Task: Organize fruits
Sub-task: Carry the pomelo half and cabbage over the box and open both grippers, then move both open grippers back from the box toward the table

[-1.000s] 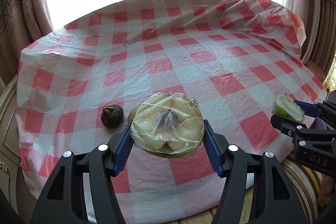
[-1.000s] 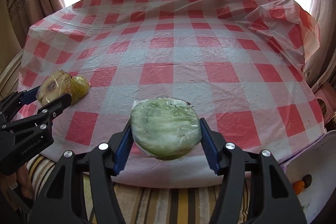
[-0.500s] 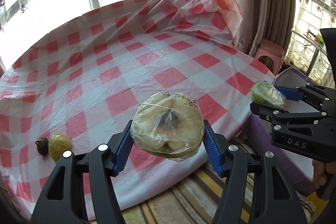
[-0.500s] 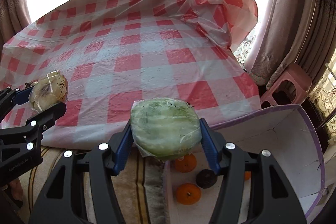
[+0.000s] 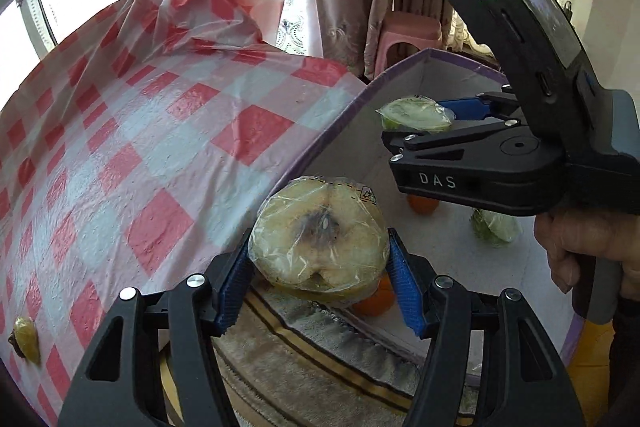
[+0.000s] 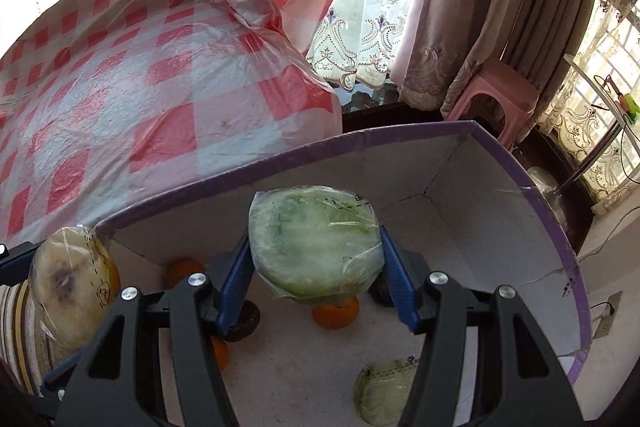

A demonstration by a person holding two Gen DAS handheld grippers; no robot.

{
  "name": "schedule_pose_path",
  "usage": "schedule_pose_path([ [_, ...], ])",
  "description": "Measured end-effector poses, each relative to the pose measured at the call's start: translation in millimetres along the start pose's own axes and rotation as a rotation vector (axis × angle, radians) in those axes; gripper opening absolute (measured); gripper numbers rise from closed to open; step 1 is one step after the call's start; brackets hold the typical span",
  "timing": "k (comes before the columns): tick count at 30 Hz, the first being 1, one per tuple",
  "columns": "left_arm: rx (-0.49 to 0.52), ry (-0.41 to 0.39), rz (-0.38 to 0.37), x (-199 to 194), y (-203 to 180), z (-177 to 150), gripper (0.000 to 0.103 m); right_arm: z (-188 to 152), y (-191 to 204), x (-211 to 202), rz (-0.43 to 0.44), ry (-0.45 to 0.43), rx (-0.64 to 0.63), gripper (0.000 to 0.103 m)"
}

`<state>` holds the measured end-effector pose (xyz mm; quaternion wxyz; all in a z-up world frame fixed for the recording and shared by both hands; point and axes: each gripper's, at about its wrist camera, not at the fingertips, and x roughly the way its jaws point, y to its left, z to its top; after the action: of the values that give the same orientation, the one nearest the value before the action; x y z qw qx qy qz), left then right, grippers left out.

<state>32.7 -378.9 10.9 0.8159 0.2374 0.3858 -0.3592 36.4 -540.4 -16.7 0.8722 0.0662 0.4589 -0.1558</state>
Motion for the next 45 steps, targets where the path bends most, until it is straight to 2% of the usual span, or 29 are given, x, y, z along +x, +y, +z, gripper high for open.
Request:
schedule_pose_path([
  [3,0.038,0.028,-0.015,10,-12,4,0.061,-4,-9,15,-0.024,0.045,0.001,0.060],
  [7,0.142,0.041,0.034,22,-33,6,0.061,-7,-14,28,-0.041,0.091,0.007,0.060],
  [14,0.270,0.120,0.108,54,-54,2,0.061,-11,-13,53,-0.073,0.163,-0.026,0.060],
  [19,0.292,0.132,0.163,66,-56,-1,0.062,-18,-14,71,-0.094,0.209,-0.027,0.060],
  [26,0.292,0.137,0.179,72,-56,-1,0.063,-18,-14,81,-0.122,0.221,-0.018,0.061],
  [27,0.294,0.135,0.181,72,-56,-1,0.063,-19,-13,83,-0.123,0.224,-0.016,0.063],
  [29,0.297,0.134,0.183,75,-55,1,0.065,-21,-13,84,-0.129,0.231,-0.013,0.073],
  [33,0.301,0.114,0.174,72,-56,0,0.071,-21,-14,79,-0.136,0.211,-0.007,0.084],
  [35,0.308,0.095,0.190,69,-58,-1,0.080,-20,-14,76,-0.146,0.192,0.000,0.090],
  [37,0.307,0.076,0.199,66,-58,-1,0.083,-19,-16,71,-0.151,0.172,0.009,0.092],
  [45,0.245,-0.009,0.169,47,-48,3,0.084,-11,-22,34,-0.157,0.070,0.076,0.094],
])
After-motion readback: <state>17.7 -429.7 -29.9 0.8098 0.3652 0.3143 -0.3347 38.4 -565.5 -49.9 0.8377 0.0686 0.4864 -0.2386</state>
